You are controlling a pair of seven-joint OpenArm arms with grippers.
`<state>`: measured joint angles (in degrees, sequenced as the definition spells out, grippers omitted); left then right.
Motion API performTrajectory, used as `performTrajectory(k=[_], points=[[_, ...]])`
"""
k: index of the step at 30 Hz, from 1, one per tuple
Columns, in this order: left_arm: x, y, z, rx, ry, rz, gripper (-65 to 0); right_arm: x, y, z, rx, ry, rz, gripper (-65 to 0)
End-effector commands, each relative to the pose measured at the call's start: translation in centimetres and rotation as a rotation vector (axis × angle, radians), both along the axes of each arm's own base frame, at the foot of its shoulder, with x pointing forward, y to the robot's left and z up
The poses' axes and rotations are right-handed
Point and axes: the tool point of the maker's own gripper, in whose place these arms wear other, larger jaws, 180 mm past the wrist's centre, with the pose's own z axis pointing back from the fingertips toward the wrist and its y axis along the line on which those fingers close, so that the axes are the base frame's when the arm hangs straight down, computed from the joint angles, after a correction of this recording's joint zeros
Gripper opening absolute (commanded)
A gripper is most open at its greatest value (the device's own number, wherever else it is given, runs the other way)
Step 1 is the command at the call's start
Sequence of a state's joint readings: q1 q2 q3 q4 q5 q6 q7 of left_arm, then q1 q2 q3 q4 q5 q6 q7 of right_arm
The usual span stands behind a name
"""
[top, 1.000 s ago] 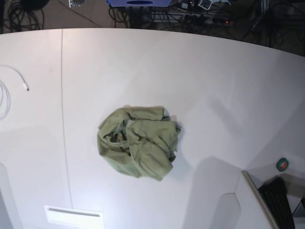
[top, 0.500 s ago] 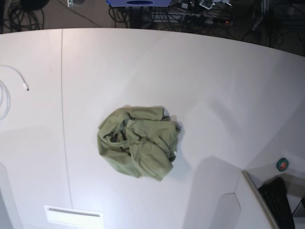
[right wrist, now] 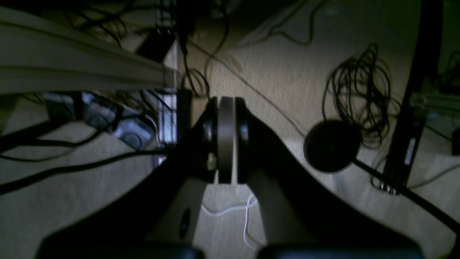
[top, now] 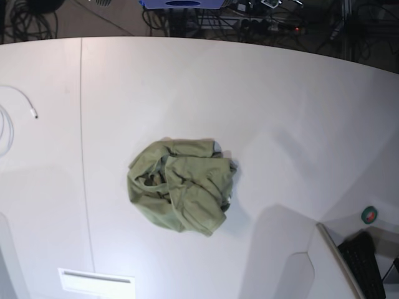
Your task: Layout the t-shirt on the table in an organized manner, then fold the t-shirt properly
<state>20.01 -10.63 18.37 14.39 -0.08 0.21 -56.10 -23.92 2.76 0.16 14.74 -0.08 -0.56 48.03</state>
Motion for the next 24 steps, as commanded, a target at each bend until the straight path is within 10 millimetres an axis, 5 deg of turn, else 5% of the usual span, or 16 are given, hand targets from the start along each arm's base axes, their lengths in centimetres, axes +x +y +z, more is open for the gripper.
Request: performTrajectory(k=[1,20,24], points=[[-0.4,0.2,0.4,0.0,-0.012,-0.009,-65.0,-1.1,-0.3,0.3,-0.004,0.003,-0.004,-65.0],[-0.8,0.3,0.4,-0.001,-0.008,-0.003,-65.0,-3.6,-0.2,0.7,-0.003,0.037,-0.003,-65.0],[-1.5,0.1,0.5,-0.004,0.002,-0.012,-65.0,-3.9,-0.2,2.8,0.001,-0.078,-0.004,-65.0]])
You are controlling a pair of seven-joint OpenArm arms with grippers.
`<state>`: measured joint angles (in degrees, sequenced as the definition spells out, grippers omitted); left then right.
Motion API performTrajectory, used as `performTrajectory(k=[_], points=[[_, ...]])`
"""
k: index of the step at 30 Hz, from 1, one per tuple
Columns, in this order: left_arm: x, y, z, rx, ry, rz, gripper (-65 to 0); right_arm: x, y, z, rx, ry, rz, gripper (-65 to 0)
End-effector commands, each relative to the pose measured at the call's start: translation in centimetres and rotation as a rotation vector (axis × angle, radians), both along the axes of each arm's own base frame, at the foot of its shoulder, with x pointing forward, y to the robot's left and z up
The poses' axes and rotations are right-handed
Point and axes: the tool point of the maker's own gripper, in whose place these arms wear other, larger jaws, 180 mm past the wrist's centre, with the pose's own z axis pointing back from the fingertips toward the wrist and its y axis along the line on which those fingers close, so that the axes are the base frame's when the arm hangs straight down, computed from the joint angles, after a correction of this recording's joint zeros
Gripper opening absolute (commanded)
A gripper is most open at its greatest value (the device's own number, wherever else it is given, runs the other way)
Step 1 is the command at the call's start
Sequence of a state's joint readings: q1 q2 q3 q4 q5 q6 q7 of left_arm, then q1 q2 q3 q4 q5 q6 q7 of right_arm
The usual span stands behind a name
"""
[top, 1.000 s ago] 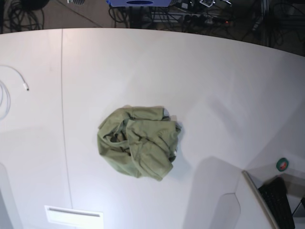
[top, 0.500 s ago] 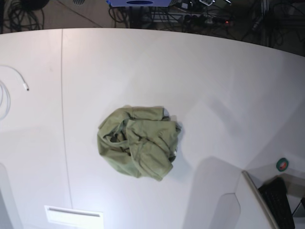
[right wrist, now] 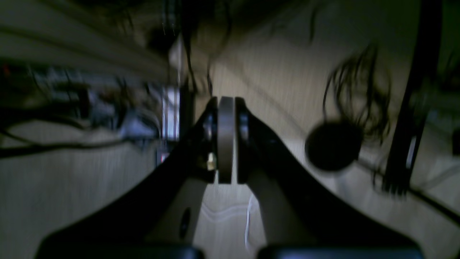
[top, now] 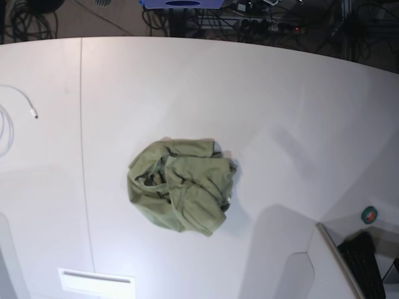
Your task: Layout the t-shirt on the table in an organized manner, then fold the t-shirt properly
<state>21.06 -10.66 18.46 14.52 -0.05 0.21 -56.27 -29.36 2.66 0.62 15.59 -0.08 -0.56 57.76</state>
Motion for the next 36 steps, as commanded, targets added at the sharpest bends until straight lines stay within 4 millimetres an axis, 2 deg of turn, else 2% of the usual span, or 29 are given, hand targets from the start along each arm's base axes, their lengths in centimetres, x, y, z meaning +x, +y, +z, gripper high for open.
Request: performTrajectory(k=[1,3,5,8,12,14,18,21,24,28,33,36], points=[[-0.6,0.1,0.5,-0.004,-0.013,-0.012,-65.0,-1.5,-1.0,0.9,-0.021,-0.01,-0.026,-65.0],[-1.1,-0.3,1.1,-0.022,-0.031,-0.016,-65.0,-1.8,-2.2,1.7,-0.053,-0.037,-0.083,-65.0],[-0.7,0.2,2.6,-0.039,-0.094,-0.03,-65.0,-2.5,-2.6,2.4,-0.072,-0.047,-0.133,-65.0],[0.5,-0.3,4.8,-0.074,-0.174,-0.046,-65.0,-2.3,-3.4,3.9,-0.094,-0.095,-0.145,-65.0],[1.9,-1.3,7.9,-0.118,-0.251,-0.079,-65.0,-0.6,-3.9,6.5,-0.108,-0.193,-0.125,-65.0],[2.6,-1.2,9.5,-0.136,-0.279,-0.054,-65.0,0.4,-4.1,8.0,-0.115,-0.246,-0.113,-65.0],[6.5,-0.3,13.0,-0.193,-0.354,0.058,-65.0,3.4,-4.3,11.3,-0.124,-0.362,-0.089,-65.0],[9.3,-0.5,15.2,-0.229,-0.383,0.066,-65.0,6.8,-4.4,13.4,-0.129,-0.438,-0.077,-65.0],[11.8,-1.3,16.8,-0.244,-0.394,0.046,-65.0,10.2,-4.7,13.8,-0.135,-0.406,-0.083,-65.0],[15.5,-2.2,18.5,-0.243,-0.416,0.003,-65.0,17.6,-4.9,15.5,-0.134,-0.419,-0.098,-65.0],[18.4,-2.6,18.4,-0.211,-0.388,-0.004,-65.0,26.1,-4.7,17.0,-0.11,-0.372,-0.126,-65.0],[19.9,-2.5,18.1,-0.192,-0.379,0.003,-65.0,31.8,-2.7,18.5,-0.037,-0.356,-0.047,-65.0]])
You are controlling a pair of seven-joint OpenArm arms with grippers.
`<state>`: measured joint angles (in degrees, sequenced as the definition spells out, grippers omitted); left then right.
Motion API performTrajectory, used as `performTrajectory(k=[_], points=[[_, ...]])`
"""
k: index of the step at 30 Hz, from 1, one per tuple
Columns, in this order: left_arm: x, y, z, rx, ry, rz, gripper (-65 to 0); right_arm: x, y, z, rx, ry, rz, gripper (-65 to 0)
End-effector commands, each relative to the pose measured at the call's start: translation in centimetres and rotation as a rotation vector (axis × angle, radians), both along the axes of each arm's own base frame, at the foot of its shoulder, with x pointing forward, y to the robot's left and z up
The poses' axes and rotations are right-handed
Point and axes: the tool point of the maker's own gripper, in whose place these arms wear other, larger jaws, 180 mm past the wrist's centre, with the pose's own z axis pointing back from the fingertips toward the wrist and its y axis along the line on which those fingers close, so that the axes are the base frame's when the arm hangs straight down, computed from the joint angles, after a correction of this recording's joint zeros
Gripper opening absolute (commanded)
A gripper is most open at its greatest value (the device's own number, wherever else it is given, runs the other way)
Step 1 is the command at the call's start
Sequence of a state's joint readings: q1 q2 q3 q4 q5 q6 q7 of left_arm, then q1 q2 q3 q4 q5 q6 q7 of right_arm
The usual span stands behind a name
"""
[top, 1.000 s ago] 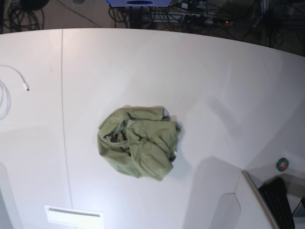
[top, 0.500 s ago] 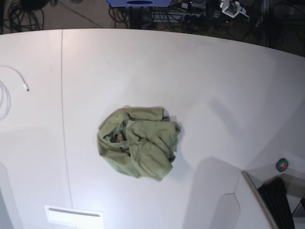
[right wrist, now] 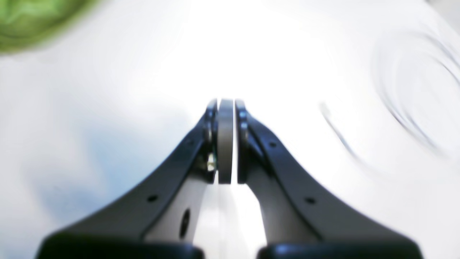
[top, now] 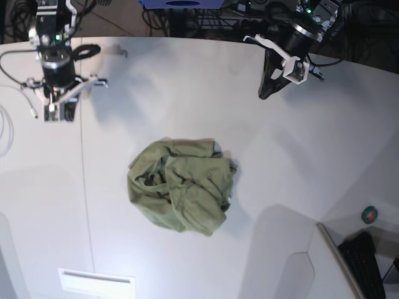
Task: Layout the t-shirt on the table in an organized manner, then fold the t-shirt properly
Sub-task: 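Move both grippers down toward the crumpled green t-shirt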
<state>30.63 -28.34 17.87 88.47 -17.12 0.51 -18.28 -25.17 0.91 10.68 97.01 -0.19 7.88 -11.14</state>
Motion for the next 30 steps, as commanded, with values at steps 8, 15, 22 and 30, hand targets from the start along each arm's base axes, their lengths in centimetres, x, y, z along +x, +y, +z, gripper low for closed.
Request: performTrajectory(k=[8,15,22,30], points=[[5.3,8.1,1.4,-0.25,0.088,0.433,-65.0,9.8,6.6,5.4,0.041,0.011,0.302,-38.6],[5.6,10.7,1.5,-0.204,0.122,0.479,-54.0,12.1,15.3,6.6,-0.007,0.019,0.595,-18.3],[6.0,12.8,2.4,-0.17,0.087,0.511,-52.7,15.6,19.0,4.9,0.058,0.058,0.646,-27.0],[6.5,13.1,1.8,-0.162,0.118,0.516,-32.7,17.9,20.3,2.1,0.118,0.109,0.655,-27.2]])
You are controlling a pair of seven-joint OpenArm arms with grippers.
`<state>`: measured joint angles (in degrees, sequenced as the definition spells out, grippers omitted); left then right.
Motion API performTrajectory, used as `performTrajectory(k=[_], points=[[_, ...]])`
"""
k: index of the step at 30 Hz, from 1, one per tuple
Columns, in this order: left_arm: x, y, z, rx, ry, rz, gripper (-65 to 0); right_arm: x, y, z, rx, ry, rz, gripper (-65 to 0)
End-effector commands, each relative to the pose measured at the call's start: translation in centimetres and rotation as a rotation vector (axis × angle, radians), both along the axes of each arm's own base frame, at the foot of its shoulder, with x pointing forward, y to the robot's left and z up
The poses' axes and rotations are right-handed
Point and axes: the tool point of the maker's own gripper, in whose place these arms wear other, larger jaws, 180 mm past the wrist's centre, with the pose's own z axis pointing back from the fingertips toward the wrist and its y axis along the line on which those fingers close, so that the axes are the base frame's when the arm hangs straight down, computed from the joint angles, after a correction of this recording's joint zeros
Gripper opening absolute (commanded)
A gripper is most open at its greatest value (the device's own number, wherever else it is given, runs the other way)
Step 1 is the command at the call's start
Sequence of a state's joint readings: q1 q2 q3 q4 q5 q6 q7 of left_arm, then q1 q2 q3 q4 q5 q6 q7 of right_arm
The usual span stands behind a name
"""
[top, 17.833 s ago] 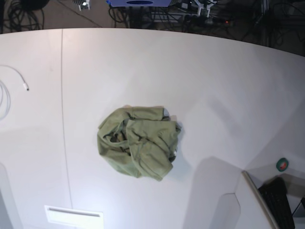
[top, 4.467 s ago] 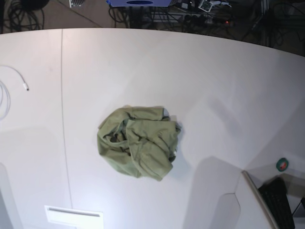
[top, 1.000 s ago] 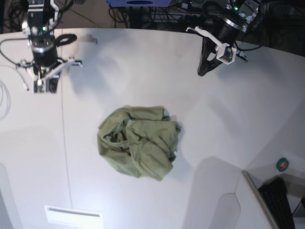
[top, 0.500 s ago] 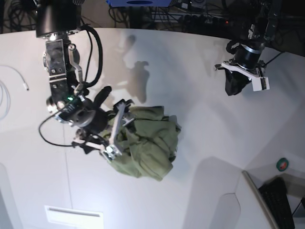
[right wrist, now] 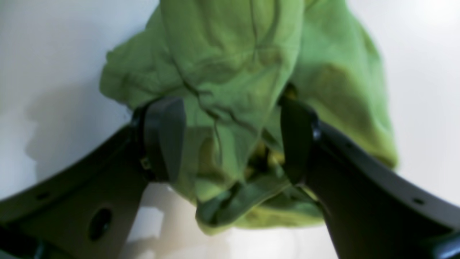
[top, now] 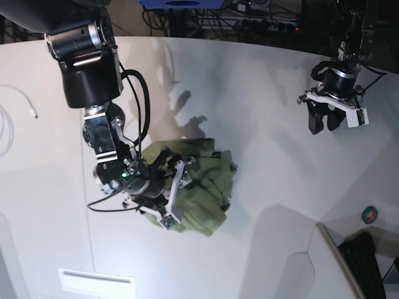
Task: Layout the t-shirt on the table in an organized manner, then fold the t-shirt properly
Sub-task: 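Move both grippers down toward the crumpled green t-shirt, then grasp the t-shirt with the right gripper and drag it aside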
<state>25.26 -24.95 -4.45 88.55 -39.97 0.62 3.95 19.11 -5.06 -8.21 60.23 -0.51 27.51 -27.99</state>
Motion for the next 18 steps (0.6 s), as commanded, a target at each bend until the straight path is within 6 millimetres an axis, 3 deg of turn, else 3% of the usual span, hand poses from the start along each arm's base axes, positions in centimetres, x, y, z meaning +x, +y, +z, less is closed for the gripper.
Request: performTrajectory(k=[1,3,6,7,9,10,12,14,18], points=[[0.3,0.4,0.6,0.013,-0.014,-0.006,-29.1,2.0,0.7,2.1,0.037,-0.058,-0.002,-27.2],[0.6,0.3,0.5,0.008,0.003,-0.012,-24.0,2.2,0.7,1.7,0.037,-0.044,-0.002,-27.2],[0.9,0.1,0.3,0.003,0.021,-0.019,-23.9,2.4,0.8,1.6,0.042,-0.046,-0.003,-30.0],[0.9,0.1,0.4,0.004,0.018,-0.018,-23.9,2.4,0.8,1.6,0.041,-0.045,-0.003,-36.8],[1.3,0.1,0.7,0.004,0.008,-0.019,-23.9,2.1,0.9,1.4,0.038,-0.04,0.003,-57.6],[1.8,0.1,0.9,0.003,-0.002,-0.02,-23.9,2.0,0.9,1.3,0.035,-0.034,0.006,-65.0],[2.2,0.4,0.9,0.005,-0.005,-0.014,-23.9,1.0,0.5,0.6,0.02,-0.007,0.003,-65.0],[2.2,0.7,0.5,0.007,0.005,-0.004,-23.9,0.1,0.3,1.7,0.013,-0.044,0.005,-65.0],[3.1,1.1,0.0,0.009,0.01,0.004,-23.9,-1.8,-2.5,7.5,-0.042,-0.215,-0.009,-65.0]])
